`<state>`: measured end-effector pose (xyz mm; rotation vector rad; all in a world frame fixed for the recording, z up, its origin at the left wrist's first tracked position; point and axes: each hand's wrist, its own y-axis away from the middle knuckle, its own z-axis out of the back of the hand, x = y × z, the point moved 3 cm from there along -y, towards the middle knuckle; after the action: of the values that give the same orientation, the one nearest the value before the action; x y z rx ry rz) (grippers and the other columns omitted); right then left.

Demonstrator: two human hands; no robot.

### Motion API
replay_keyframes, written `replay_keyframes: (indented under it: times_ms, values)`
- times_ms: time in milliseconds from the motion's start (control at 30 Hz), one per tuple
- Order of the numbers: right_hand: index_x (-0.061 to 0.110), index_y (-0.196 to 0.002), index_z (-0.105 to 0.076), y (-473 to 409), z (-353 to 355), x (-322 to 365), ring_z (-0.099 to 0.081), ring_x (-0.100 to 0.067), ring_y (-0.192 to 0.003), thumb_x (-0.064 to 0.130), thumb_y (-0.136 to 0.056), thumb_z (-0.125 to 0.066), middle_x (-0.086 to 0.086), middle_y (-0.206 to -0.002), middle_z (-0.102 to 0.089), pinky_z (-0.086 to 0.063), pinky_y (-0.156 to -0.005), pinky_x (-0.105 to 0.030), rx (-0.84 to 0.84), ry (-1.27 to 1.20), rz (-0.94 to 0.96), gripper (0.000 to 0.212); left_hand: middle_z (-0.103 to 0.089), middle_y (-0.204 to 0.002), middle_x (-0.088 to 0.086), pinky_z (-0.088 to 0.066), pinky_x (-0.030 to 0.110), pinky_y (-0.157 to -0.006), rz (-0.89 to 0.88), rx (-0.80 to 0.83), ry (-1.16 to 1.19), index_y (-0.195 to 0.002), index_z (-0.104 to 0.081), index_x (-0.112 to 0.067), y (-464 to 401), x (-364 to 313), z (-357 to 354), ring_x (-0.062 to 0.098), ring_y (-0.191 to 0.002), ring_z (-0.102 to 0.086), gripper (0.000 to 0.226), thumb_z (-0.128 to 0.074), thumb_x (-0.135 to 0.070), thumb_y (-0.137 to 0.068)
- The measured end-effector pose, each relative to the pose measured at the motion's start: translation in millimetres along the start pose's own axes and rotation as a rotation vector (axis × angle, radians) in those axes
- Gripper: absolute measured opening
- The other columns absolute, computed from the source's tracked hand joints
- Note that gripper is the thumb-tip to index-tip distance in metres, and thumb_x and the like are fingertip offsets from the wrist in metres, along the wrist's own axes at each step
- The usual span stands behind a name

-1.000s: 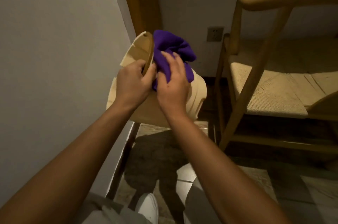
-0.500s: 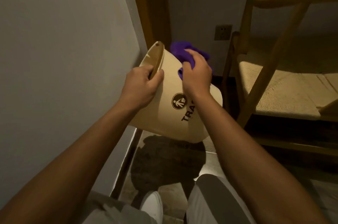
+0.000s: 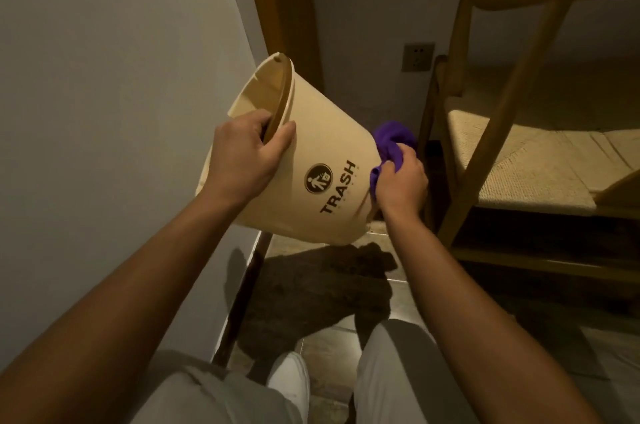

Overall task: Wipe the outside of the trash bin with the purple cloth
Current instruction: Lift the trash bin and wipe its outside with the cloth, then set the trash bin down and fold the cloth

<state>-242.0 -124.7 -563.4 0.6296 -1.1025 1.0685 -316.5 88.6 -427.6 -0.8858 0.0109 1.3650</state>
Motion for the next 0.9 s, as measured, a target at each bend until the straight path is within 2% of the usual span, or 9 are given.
replay_keyframes:
  times_ms: [67, 167, 267, 367, 467, 533, 667, 767, 900]
  values:
    - [0.027, -0.137, -0.060, -7, 7, -5, -0.061, -0.021, -0.116, 0.017, -0.102, -0.055, -0.001, -0.130, -0.063, -0.047, -0.089, -0.029, 0.007, 0.010, -0.052, 0.036, -0.062, -0.078, -0.004, -0.040, 0.020, -0.059, 0.027, 0.002, -0.068, -0.099, -0.073, -0.011, -7, 15, -1, 0.004, -0.064, -0.054, 0.030, -0.061, -0.038, -0.097]
    - [0.026, -0.138, -0.059, -8, 21, -4, -0.062, -0.017, -0.115, 0.017, -0.101, -0.056, 0.000, -0.132, -0.062, -0.054, -0.093, -0.032, -0.049, -0.063, -0.026, 0.039, -0.060, -0.078, -0.006, -0.036, 0.019, -0.058, 0.019, 0.055, -0.123, -0.100, -0.073, -0.012, -19, 35, -10, 0.000, -0.063, -0.050, 0.029, -0.061, -0.038, -0.096]
    - [0.026, -0.138, -0.058, -8, 27, -1, -0.064, -0.013, -0.108, 0.018, -0.100, -0.058, 0.000, -0.129, -0.063, -0.056, -0.088, -0.027, -0.080, -0.136, 0.006, 0.039, -0.062, -0.076, -0.005, -0.040, 0.023, -0.058, -0.052, 0.169, -0.182, -0.093, -0.069, -0.020, -25, 48, -32, 0.005, -0.063, -0.052, 0.023, -0.059, -0.040, -0.096]
    - [0.027, -0.136, -0.060, -6, 28, -1, -0.064, -0.009, -0.103, 0.019, -0.099, -0.058, 0.002, -0.124, -0.065, -0.055, -0.083, -0.023, -0.057, -0.154, 0.039, 0.038, -0.059, -0.079, -0.008, -0.042, 0.026, -0.062, -0.141, 0.252, -0.238, -0.099, -0.069, -0.019, -29, 60, -57, 0.011, -0.068, -0.055, 0.022, -0.059, -0.039, -0.096]
    - [0.026, -0.135, -0.061, 6, 17, -15, -0.064, -0.009, -0.102, 0.019, -0.099, -0.058, 0.003, -0.122, -0.065, -0.056, -0.084, -0.025, -0.024, -0.137, 0.021, 0.037, -0.058, -0.079, -0.009, -0.041, 0.027, -0.061, -0.211, 0.330, -0.280, -0.099, -0.067, -0.020, -21, 75, -85, 0.010, -0.067, -0.055, 0.021, -0.057, -0.038, -0.097]
    - [0.025, -0.136, -0.060, 14, 8, -26, -0.064, -0.009, -0.101, 0.018, -0.100, -0.058, 0.002, -0.121, -0.064, -0.055, -0.080, -0.021, -0.009, -0.134, -0.017, 0.037, -0.061, -0.078, -0.007, -0.040, 0.026, -0.059, -0.243, 0.375, -0.311, -0.098, -0.065, -0.021, -15, 87, -101, 0.011, -0.066, -0.056, 0.019, -0.056, -0.038, -0.097]
    - [0.024, -0.137, -0.060, 22, -12, -47, -0.062, -0.006, -0.097, 0.017, -0.100, -0.058, 0.002, -0.122, -0.064, -0.046, -0.066, -0.011, 0.022, -0.121, -0.078, 0.037, -0.068, -0.083, 0.001, -0.051, 0.032, -0.063, -0.268, 0.482, -0.324, -0.103, -0.065, -0.020, -5, 113, -127, 0.015, -0.069, -0.061, 0.019, -0.055, -0.036, -0.099]
    - [0.024, -0.137, -0.060, 25, -17, -62, -0.062, -0.004, -0.095, 0.016, -0.099, -0.060, 0.002, -0.122, -0.064, -0.046, -0.059, -0.007, 0.048, -0.112, -0.103, 0.038, -0.069, -0.085, 0.003, -0.055, 0.035, -0.065, -0.286, 0.547, -0.302, -0.105, -0.065, -0.020, 5, 128, -150, 0.016, -0.070, -0.063, 0.018, -0.055, -0.034, -0.099]
    - [0.026, -0.133, -0.062, 24, -19, -80, -0.062, -0.004, -0.092, 0.015, -0.096, -0.066, 0.004, -0.120, -0.062, -0.047, -0.057, -0.004, 0.061, -0.127, -0.129, 0.039, -0.071, -0.086, 0.005, -0.055, 0.035, -0.066, -0.267, 0.567, -0.269, -0.106, -0.065, -0.018, 20, 150, -173, 0.019, -0.073, -0.066, 0.018, -0.055, -0.032, -0.100]
